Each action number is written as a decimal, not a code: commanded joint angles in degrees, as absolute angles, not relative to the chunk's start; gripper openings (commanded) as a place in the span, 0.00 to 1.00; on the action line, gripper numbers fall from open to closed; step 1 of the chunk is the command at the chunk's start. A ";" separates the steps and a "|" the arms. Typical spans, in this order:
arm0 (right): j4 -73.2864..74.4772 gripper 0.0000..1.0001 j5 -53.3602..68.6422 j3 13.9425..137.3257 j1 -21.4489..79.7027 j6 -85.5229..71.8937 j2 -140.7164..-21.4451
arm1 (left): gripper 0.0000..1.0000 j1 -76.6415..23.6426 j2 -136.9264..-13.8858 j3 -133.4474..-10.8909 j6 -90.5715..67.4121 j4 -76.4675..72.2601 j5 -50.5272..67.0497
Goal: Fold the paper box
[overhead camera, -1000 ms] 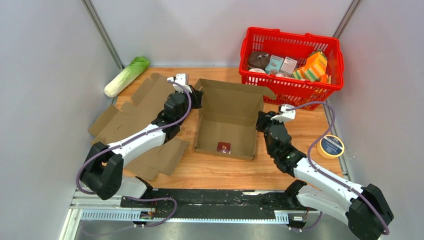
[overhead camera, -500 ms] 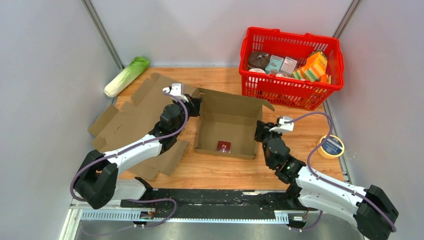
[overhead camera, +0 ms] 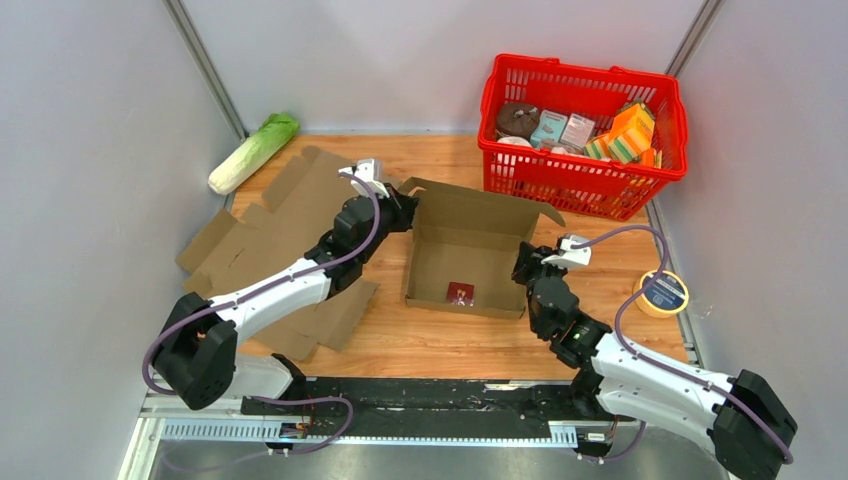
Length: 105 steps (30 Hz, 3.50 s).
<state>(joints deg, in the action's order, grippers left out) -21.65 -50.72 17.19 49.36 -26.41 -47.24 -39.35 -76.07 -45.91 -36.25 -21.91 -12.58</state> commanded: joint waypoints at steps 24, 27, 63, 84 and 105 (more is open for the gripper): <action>17.74 1.00 -44.22 29.71 48.43 -32.16 -36.76 | 0.00 -40.96 -79.28 -55.72 -36.48 -3.79 -10.71; 23.99 1.00 -38.95 29.27 46.41 -35.42 -32.45 | 0.00 -41.04 -79.10 -55.02 -35.60 -4.13 -11.07; 5.80 0.28 -6.50 37.08 29.88 -22.23 -48.41 | 0.00 -40.96 -72.51 -50.98 -28.21 -3.96 -12.39; 25.90 0.66 -0.91 45.58 33.66 -29.33 -42.20 | 0.00 -40.96 -73.92 -47.56 -29.18 -6.94 -11.25; 35.53 0.89 17.93 71.50 35.59 -29.67 -67.59 | 0.11 -41.31 -65.76 -38.59 -28.04 -10.19 -11.87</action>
<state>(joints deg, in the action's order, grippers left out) 41.30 12.49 77.30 34.02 -24.34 -68.29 -41.15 -69.58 -41.56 -28.10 -11.03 -12.32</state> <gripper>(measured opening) 0.906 0.059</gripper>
